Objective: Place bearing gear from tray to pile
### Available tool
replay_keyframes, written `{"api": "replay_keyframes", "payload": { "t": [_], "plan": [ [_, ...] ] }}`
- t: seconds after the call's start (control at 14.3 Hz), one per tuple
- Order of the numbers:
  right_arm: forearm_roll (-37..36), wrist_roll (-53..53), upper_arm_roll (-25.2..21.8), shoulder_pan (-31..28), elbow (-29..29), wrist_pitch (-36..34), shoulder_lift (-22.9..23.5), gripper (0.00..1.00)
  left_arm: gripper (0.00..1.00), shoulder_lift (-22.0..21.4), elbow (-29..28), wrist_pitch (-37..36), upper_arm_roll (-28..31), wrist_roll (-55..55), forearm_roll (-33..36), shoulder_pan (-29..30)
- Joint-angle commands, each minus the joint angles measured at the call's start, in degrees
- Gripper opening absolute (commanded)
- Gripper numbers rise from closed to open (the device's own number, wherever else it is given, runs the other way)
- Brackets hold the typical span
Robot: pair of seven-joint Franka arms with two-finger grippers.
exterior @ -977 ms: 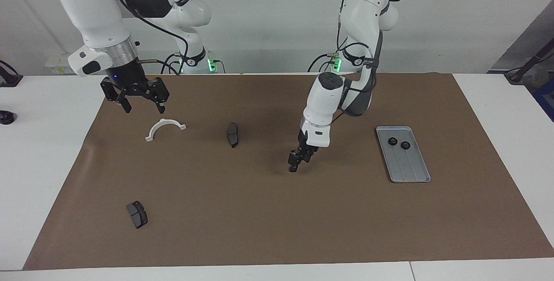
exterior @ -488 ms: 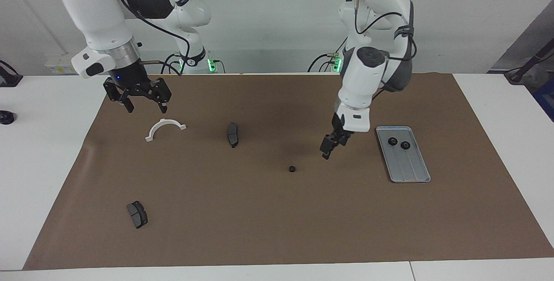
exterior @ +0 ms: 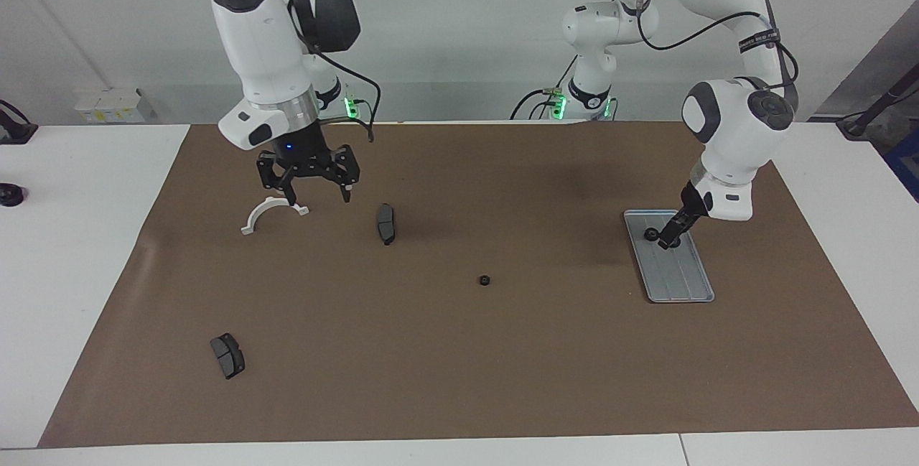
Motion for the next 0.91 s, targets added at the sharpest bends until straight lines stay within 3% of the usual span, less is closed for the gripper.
{"api": "replay_keyframes", "payload": {
  "t": [0.0, 0.14, 0.49, 0.7, 0.84],
  "plan": [
    [-3.66, 5.76, -0.05, 5.13, 10.78, -0.7, 10.16, 1.0, 0.78, -3.02, -7.37, 5.46, -0.71, -2.12, 0.31, 1.15],
    [-4.55, 7.1, -0.05, 6.98, 15.81, -1.05, 15.09, 1.0, 0.64, -2.66, -8.25, 6.96, -0.62, -4.49, 0.31, 1.07],
    [-6.74, 12.09, -0.22, 12.26, 27.41, 1.75, 26.17, 1.0, 0.6, -1.69, -10.62, 10.3, -0.71, -4.59, 0.31, 0.98],
    [-11.64, 19.99, -0.57, 17.35, 35.75, 4.83, 36.52, 1.0, 0.6, -1.52, -11.67, 10.57, -0.71, -5.03, 0.31, 0.54],
    [-13.25, 21.07, -0.22, 19.29, 36.14, 7.37, 40.15, 1.0, 0.6, -1.52, -12.38, 11.45, -0.71, -5.64, 0.31, 0.37]
  ]
}}
